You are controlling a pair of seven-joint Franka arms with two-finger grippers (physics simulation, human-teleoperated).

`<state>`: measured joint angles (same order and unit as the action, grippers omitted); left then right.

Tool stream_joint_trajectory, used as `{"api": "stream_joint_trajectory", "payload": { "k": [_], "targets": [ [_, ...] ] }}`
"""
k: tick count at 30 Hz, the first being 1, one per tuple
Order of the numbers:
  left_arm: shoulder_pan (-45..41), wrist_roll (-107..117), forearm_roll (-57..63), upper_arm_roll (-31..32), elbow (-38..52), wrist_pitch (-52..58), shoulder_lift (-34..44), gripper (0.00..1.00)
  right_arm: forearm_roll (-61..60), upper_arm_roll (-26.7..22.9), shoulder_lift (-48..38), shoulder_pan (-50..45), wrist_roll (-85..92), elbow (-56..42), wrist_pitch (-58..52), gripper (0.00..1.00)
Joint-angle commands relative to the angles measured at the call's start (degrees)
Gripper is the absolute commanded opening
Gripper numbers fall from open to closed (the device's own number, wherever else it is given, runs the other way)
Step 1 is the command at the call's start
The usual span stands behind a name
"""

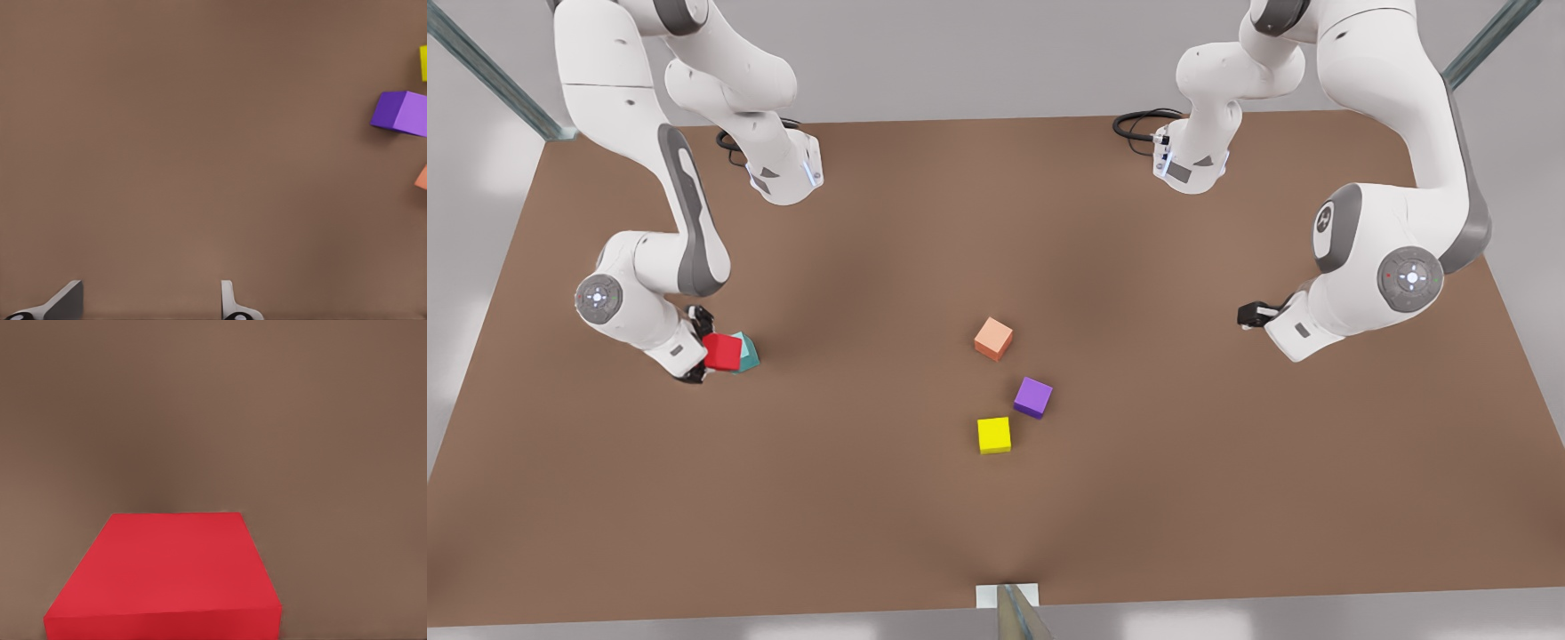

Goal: Pick up red wooden cube and pass to hand red wooden cube and place in blue wooden cube

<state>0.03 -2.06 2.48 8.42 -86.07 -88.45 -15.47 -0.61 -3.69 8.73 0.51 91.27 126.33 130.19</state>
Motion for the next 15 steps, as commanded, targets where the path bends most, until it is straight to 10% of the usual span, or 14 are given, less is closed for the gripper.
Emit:
{"api": "stream_joint_trajectory", "payload": {
  "k": [1, 15],
  "targets": [
    [-0.03, 1.18, 0.07, 0.02, 0.02, 0.2, 0.0, 1.0, 1.05, 0.0, -0.47, 0.02, -12.34, 1.64, 8.59, 0.61],
    [-0.12, 2.14, 0.24, 0.11, 0.02, 0.2, 0.0, 1.0, 5.7, -0.09, -1.88, 0.72, -11.55, 8.32, 8.76, 0.61]
  ]
}}
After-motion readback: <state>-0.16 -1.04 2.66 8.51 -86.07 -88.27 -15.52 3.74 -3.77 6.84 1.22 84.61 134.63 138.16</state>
